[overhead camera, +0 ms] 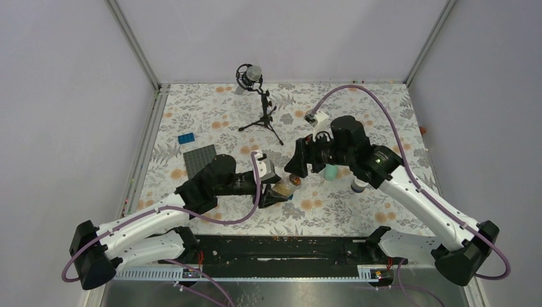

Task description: Sort the pills into containers

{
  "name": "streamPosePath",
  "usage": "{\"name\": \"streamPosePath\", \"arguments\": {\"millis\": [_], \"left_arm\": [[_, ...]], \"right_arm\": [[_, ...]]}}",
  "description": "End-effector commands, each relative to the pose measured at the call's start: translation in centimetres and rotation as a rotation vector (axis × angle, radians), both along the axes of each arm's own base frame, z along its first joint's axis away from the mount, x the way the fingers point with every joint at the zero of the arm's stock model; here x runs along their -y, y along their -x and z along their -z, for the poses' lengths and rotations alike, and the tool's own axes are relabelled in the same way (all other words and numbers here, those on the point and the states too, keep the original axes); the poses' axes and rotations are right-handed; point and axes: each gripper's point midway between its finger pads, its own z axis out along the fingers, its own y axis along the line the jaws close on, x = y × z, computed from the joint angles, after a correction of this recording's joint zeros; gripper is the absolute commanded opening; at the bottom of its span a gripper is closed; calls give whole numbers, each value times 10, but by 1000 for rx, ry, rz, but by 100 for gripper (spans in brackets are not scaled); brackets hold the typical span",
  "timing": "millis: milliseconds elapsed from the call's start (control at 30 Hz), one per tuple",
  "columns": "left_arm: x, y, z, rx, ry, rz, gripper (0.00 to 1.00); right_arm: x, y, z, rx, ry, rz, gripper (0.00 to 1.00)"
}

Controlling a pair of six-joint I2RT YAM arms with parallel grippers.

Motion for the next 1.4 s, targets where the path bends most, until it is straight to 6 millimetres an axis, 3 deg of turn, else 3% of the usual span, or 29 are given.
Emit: {"name": "streamPosePath", "arguments": {"millis": [0, 167, 400, 567, 700, 767, 967, 1267, 1367], "left_arm": [[1, -5, -42, 94, 131, -28, 0], [0, -7, -37, 85, 112, -42, 0], [0, -11, -32, 77, 98, -56, 0], [3, -11, -32, 73, 94, -47, 0], [5, -7, -31, 67, 89, -21, 0], [6, -3, -32, 62, 89, 5, 0], [9, 8, -32, 47, 84, 79, 0], [13, 10, -29, 43, 70, 109, 0], [14, 11, -30, 42, 70, 117, 0]], "right_arm": [[32, -52, 37, 0, 234, 308, 74], [49, -64, 32, 13, 278, 435, 75], [59, -53, -14, 118, 157, 437, 86], [32, -5, -46, 209, 2, 95, 92], [14, 49, -48, 222, -79, -276, 92], [13, 60, -43, 206, -75, -360, 92], [16, 52, -27, 226, 22, -393, 90], [8, 45, -16, 211, 6, -379, 66], [3, 31, -12, 190, 13, -308, 57]]}}
